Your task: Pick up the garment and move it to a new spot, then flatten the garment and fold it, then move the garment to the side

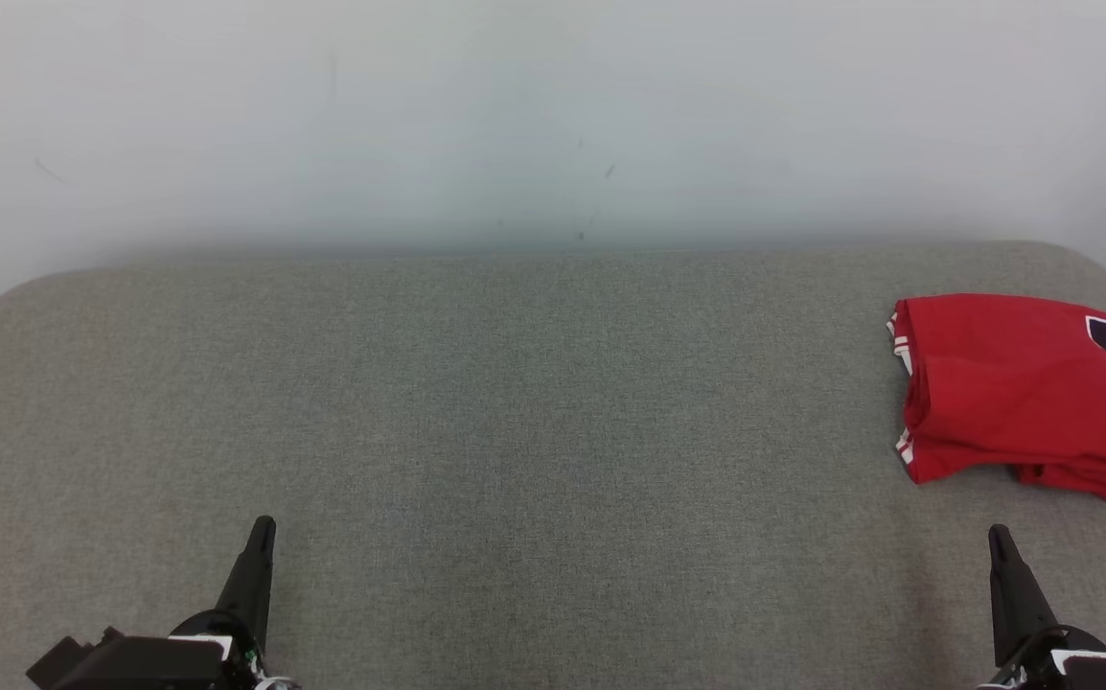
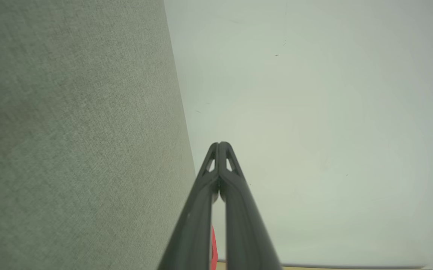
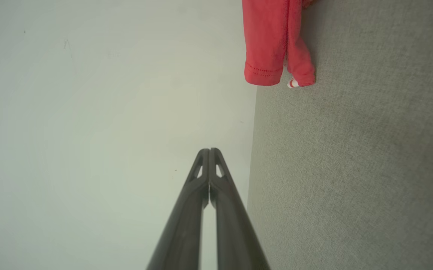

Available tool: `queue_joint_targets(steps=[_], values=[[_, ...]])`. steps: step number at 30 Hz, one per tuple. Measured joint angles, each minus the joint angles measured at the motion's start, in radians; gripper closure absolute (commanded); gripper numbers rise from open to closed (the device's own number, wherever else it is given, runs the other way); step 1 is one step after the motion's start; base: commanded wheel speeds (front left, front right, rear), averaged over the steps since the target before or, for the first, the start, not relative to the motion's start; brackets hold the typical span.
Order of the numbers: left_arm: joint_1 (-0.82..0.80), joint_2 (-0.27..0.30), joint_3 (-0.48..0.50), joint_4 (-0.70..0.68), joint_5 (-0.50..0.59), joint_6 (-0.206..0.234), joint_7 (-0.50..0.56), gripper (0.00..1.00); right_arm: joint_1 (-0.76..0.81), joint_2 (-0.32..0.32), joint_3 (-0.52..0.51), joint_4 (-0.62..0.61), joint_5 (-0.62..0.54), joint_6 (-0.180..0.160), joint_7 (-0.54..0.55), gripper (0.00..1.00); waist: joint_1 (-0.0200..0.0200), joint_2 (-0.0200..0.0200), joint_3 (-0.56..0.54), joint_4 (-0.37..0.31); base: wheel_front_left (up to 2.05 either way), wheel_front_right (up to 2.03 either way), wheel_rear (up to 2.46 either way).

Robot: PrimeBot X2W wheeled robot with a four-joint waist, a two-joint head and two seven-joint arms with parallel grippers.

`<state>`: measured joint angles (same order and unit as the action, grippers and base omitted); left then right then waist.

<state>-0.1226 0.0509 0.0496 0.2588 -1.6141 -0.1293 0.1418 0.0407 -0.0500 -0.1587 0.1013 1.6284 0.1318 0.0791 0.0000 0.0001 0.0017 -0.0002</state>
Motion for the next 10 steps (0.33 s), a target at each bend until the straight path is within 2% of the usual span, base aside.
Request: queue_joint_targets(steps=[10], values=[[0.000,0.000,0.000,0.000,0.000,0.000,0.000,1.00,0.000,0.000,0.000,0.000,0.000,0.000,0.000,1.00,0.0000,0.0000,0.000,0.000,0.00,0.00,0.00]])
